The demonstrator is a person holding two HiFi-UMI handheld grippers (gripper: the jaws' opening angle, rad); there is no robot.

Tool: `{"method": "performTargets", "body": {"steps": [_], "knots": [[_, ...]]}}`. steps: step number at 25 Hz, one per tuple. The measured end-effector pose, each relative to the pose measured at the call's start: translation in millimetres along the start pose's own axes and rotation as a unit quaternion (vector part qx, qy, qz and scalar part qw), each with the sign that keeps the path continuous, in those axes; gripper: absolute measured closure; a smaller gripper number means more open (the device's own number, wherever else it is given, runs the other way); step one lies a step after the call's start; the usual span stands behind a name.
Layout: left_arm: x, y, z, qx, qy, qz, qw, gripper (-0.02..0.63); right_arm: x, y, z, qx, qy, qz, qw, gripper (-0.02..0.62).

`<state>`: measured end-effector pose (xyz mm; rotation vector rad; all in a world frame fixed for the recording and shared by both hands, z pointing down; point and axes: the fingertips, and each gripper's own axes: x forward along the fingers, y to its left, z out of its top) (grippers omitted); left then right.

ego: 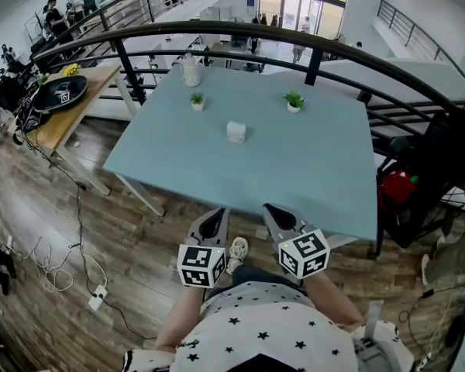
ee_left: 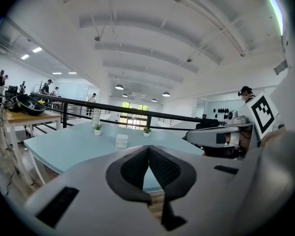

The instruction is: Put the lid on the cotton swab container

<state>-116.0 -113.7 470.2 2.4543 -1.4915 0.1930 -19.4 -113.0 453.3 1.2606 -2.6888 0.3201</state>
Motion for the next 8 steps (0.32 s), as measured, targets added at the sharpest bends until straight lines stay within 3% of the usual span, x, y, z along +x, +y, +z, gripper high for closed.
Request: {"method": "performTargets", "body": {"steps": [8], "knots": [[6.1,-1.2,3.3,-0.002,-0.002,-0.002,1.0,0.603,1.4,-7.4,0.9,0.002,-0.002,0.0,1.0,0.59]]}}
